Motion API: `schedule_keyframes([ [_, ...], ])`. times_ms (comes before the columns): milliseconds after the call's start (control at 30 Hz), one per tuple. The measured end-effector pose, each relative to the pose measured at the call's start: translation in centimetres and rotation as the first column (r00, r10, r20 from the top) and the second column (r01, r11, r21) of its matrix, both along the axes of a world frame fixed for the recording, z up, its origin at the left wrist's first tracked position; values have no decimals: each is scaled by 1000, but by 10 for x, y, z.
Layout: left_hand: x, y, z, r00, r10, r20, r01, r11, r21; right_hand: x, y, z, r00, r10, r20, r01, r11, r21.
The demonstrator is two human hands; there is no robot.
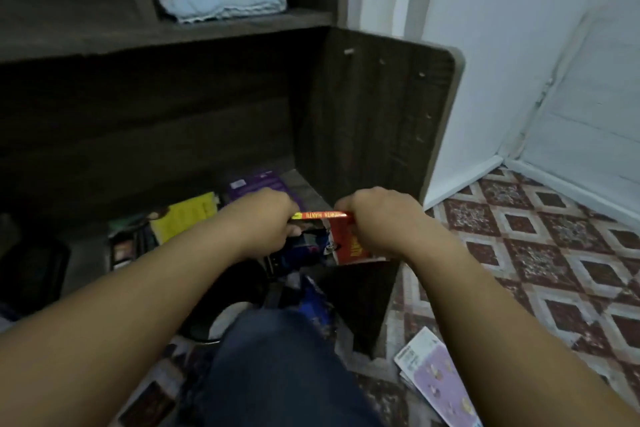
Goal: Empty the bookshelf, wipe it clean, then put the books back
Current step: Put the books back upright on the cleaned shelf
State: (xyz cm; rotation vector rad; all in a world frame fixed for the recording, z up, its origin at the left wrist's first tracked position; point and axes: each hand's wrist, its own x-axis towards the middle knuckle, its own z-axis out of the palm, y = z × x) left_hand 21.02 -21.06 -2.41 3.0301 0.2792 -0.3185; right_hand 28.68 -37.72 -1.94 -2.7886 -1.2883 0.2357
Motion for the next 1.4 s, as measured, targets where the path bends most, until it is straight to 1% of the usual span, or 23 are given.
schedule_keyframes([
  [100,-35,46,18,980,151,131,-161,984,71,-11,50,15,987,105,120,-115,990,82],
  [200,-63,87,22,918,293,268,-331,938,106,-17,104,14,943,183,278,-248,943,221],
  [267,-78,115,14,874,354,332,-418,897,143,-22,142,3,916,240,320,-341,888,308],
  [300,-87,128,6,864,369,344,-446,877,180,-25,161,-5,908,269,321,-373,868,328],
  [367,-100,145,-16,862,377,338,-470,844,257,-30,186,-25,902,314,296,-401,864,306],
  [433,-112,153,-43,862,393,321,-482,832,274,-36,200,-48,898,362,251,-418,879,229],
  [500,-126,155,-68,862,422,281,-489,837,244,-45,209,-71,892,406,202,-440,882,169],
  [633,-136,151,-112,878,452,158,-475,864,166,-49,209,-116,901,429,61,-433,897,92],
  [733,-135,152,-131,877,469,104,-479,868,128,-47,208,-126,905,426,3,-426,904,45],
  [833,-130,157,-135,879,463,118,-474,874,103,-47,208,-123,904,424,-64,-425,905,2],
  [933,-128,153,-132,870,472,145,-489,864,123,-48,204,-122,916,397,-62,-397,918,17],
  [1000,-124,141,-130,868,450,207,-480,869,122,-46,194,-121,934,356,-31,-353,932,84],
  [1067,-118,124,-126,877,384,290,-427,898,105,-41,178,-121,948,317,19,-317,938,143],
  [1167,-96,94,-119,907,252,338,-300,949,97,-29,141,-122,968,245,58,-250,960,127],
  [1267,-64,55,-111,945,117,306,-146,986,74,-16,89,-120,991,132,-33,-129,988,81],
  [1400,-21,-1,-106,969,-10,249,3,1000,27,3,10,-130,992,-5,-125,4,1000,-8],
])
